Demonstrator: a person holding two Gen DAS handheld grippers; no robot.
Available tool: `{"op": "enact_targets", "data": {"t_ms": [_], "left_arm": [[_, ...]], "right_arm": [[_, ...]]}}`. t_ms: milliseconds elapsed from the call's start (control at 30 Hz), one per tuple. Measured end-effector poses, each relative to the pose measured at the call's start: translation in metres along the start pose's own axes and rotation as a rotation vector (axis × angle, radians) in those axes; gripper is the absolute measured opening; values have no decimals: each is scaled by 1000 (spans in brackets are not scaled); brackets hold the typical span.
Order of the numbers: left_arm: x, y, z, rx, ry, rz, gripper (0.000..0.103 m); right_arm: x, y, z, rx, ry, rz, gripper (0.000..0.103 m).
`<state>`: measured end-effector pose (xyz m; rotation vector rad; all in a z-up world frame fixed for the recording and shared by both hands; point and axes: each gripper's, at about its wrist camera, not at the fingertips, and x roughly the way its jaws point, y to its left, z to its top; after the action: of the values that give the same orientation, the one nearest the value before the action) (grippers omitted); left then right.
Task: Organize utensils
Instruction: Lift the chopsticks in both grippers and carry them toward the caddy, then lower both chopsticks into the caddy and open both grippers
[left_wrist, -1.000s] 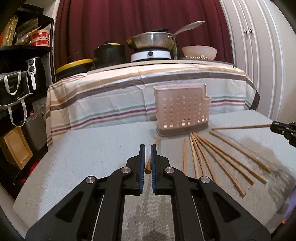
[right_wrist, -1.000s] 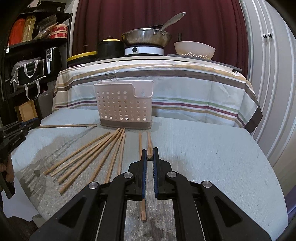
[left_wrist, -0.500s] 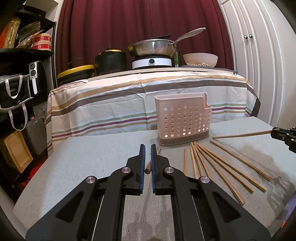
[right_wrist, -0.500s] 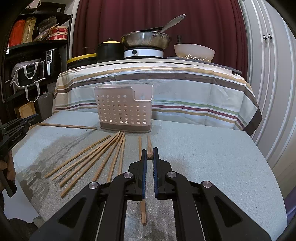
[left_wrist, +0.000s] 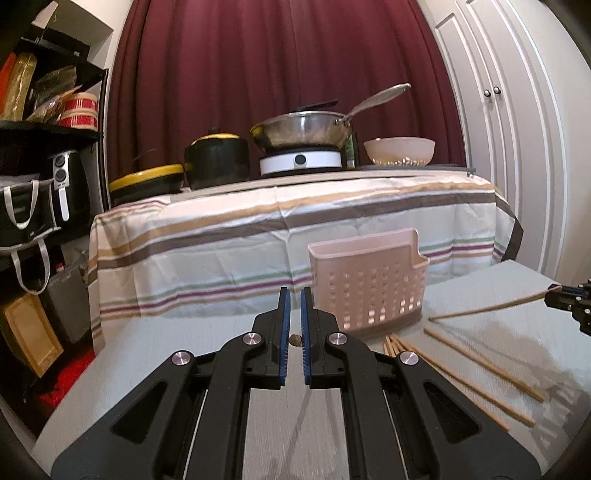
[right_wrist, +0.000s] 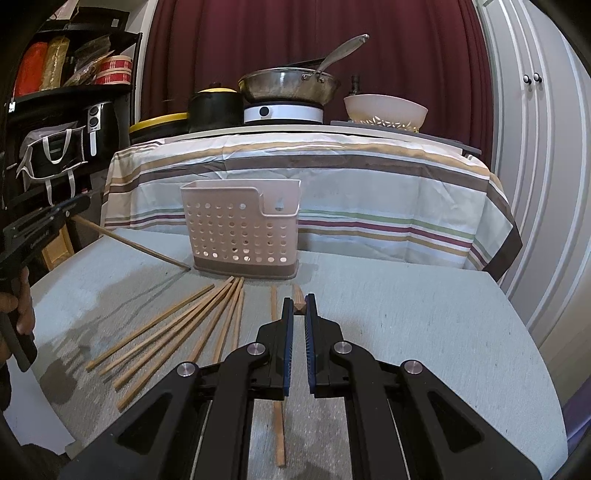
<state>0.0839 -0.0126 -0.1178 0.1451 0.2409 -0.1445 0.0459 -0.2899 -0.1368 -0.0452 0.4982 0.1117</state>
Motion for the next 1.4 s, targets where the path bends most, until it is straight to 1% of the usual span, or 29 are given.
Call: {"op": "enact_targets", "data": {"t_ms": [200,400,733,867,967,1167,1400], "left_arm": [[15,-1,18,13,-32,3,6],[32,1,36,22,-59,4,6],[55,6,53,14,-75,13,6],[61,8,57,4,-79,16,7],[68,10,55,-14,-58,8,7],[71,11,56,-26,-75,9,7],[72,15,61,-26,-69,2,7]], "right_arm": [[11,-5,19,11,-19,9,7],[22,-4,46,-7,-70,10,7],[42,-1,82,-26,-129,20,7],[48,2,90,-35,-141,23,7],[53,3,95,-42,-144,19,7],[58,0,101,-26,-152,16,7],[57,-3,110,-17,-160,24,7]]}}
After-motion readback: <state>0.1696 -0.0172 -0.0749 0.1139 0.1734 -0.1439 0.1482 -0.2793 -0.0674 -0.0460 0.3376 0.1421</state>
